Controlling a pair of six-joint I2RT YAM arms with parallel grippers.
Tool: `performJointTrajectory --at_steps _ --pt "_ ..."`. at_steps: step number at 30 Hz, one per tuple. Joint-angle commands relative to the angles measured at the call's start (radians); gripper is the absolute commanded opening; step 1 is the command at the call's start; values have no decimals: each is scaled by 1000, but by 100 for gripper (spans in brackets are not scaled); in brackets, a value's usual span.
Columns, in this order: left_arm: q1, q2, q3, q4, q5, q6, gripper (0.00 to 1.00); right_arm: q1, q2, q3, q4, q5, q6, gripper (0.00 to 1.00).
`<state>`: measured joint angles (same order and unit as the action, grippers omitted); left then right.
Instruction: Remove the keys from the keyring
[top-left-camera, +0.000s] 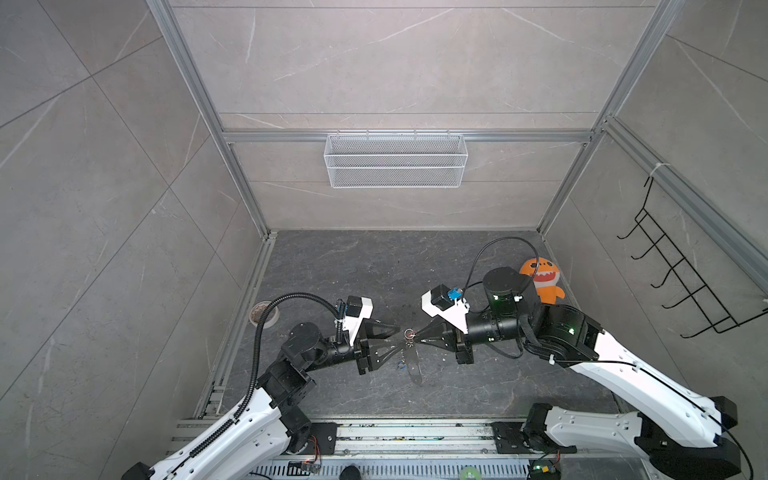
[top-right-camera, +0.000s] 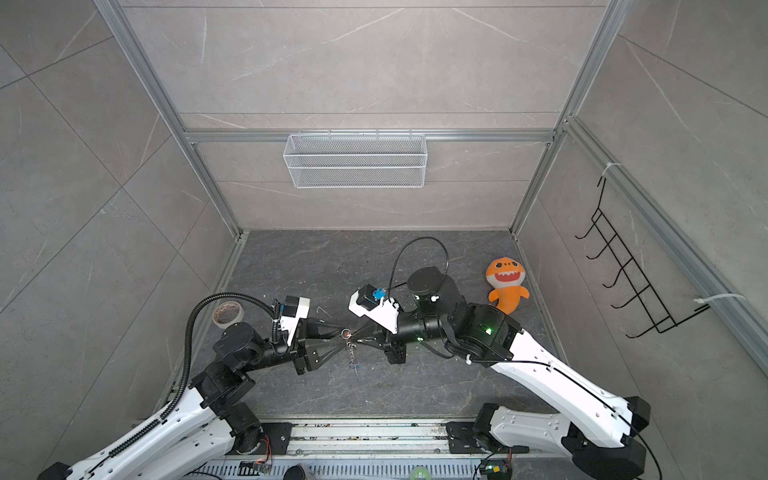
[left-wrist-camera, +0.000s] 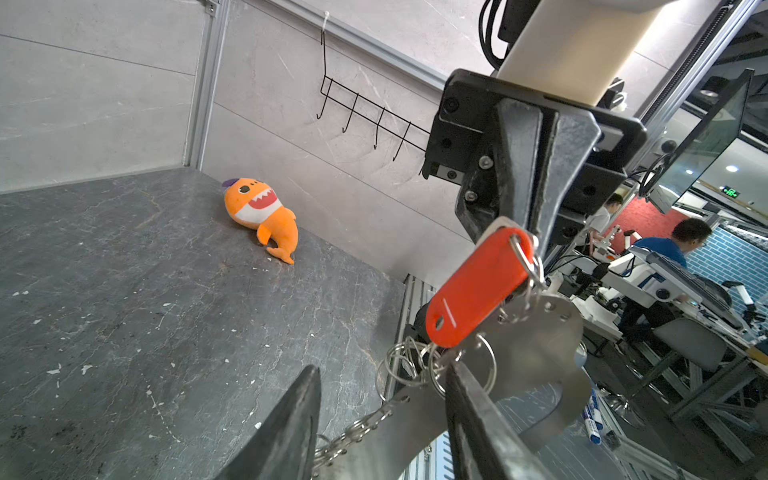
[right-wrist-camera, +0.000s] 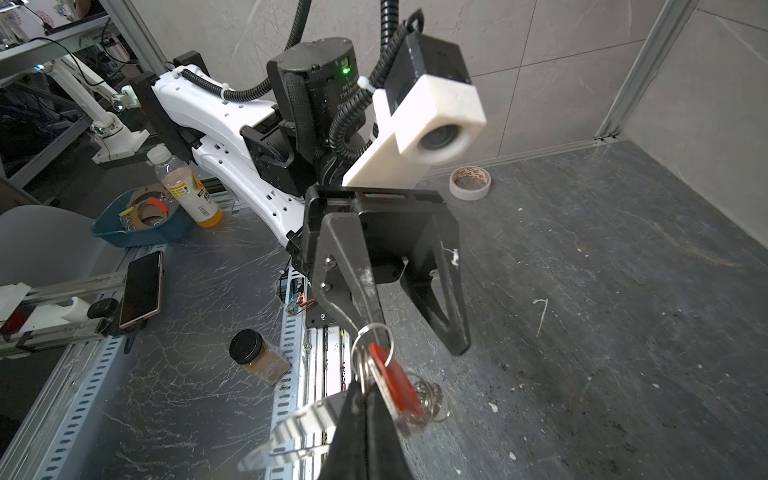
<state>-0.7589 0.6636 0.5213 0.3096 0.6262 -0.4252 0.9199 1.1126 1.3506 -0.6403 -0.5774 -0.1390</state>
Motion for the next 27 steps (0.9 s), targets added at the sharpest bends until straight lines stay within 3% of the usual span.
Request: performJointTrajectory --at_steps 1,9,21,27 --pt "-4 -16 20 35 42 45 50 -48 -4 40 -4 -140 -37 0" --pt "-4 -16 50 55 29 108 51 -144 45 42 -3 -319 -38 0" --pt "-4 22 117 42 -31 208 45 -151 52 23 17 -350 -17 0" --pt "-4 37 134 49 58 205 47 -152 55 20 20 -347 -14 0"
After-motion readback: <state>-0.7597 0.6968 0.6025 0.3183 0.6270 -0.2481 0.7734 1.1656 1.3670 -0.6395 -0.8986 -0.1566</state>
